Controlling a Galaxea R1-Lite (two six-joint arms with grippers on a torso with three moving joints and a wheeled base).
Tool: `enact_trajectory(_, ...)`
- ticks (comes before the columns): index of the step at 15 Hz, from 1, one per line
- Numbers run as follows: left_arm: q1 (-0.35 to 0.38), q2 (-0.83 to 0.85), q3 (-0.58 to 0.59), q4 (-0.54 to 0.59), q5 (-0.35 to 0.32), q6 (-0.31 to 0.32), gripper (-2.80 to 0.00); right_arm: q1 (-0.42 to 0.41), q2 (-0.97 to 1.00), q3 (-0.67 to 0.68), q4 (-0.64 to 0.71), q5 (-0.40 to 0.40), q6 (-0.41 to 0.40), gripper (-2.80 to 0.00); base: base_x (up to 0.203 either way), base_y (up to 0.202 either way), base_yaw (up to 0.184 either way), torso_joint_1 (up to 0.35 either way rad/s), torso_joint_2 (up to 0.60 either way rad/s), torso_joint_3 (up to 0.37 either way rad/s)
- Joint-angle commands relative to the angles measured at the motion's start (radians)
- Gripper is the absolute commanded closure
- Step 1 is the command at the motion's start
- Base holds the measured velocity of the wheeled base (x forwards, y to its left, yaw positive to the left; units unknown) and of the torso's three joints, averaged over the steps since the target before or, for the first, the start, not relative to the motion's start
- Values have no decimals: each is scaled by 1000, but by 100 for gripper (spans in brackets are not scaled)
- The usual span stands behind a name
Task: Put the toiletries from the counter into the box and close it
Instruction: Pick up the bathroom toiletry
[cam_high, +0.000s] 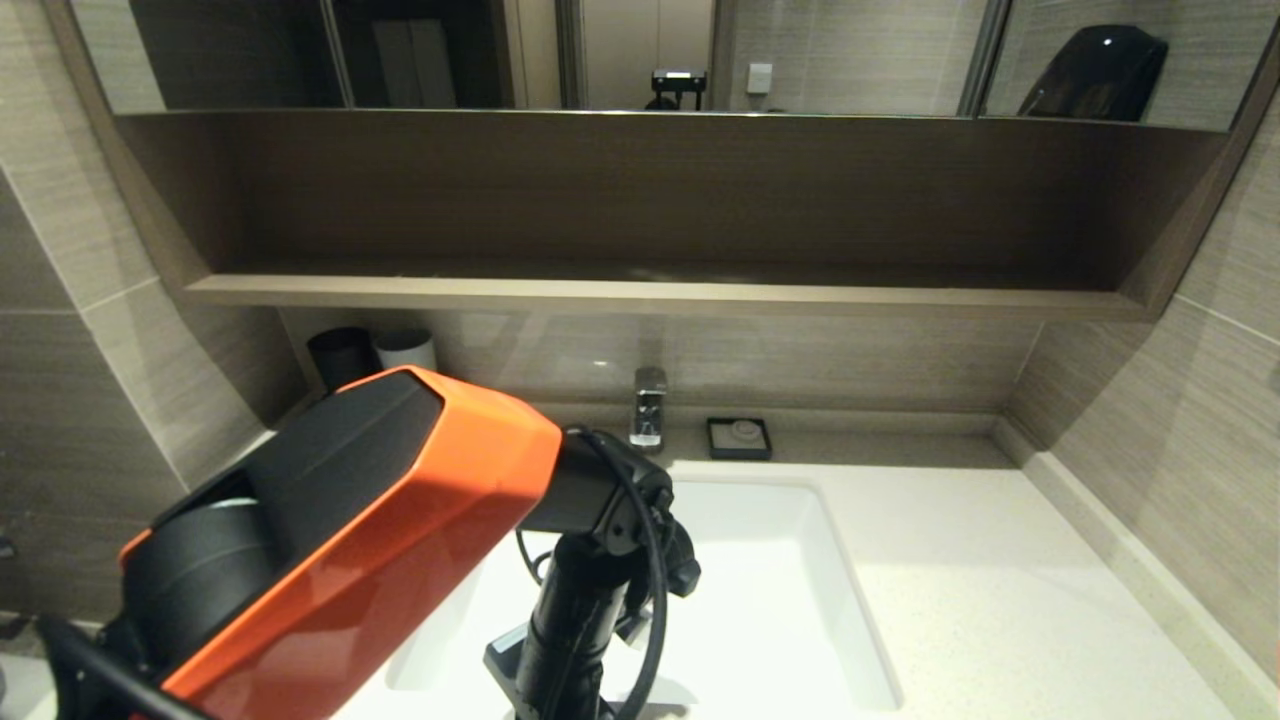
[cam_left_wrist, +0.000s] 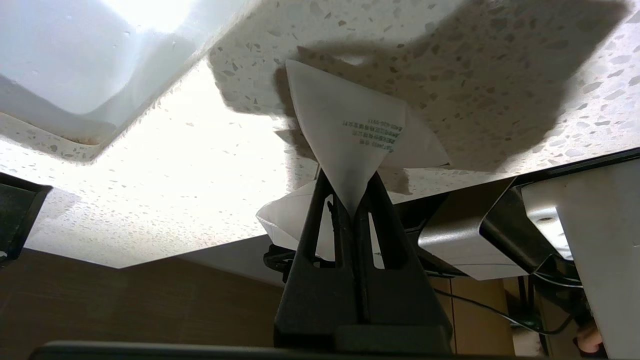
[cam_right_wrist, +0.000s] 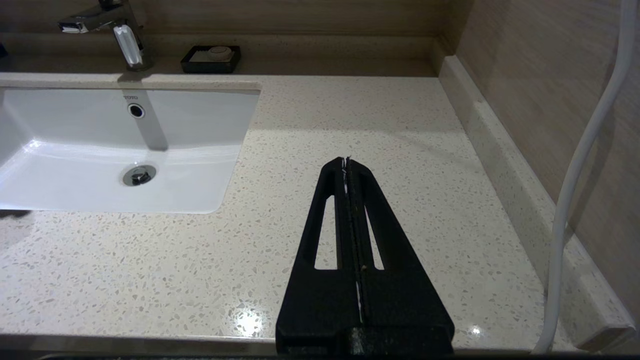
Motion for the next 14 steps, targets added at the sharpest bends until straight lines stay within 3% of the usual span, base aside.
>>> enact_trajectory(1, 0, 1, 0, 5, 1, 0, 0, 0, 0, 0, 0, 1, 0, 0, 0, 0, 0, 0, 0, 0)
enact_trajectory(6, 0, -14, -3, 3, -2, -8, 0, 0, 0, -1, 0, 1, 0, 0, 0, 0, 0, 0, 0, 0)
enact_trajectory(8, 7, -45, -35, 6, -16, -48, 0, 0, -1, 1, 0, 1, 0, 0, 0, 0, 0, 0, 0, 0)
enact_trajectory(14, 135, -179, -159, 96, -12, -70, 0, 0, 0, 0, 0, 1, -1, 0, 0, 0, 0, 0, 0, 0)
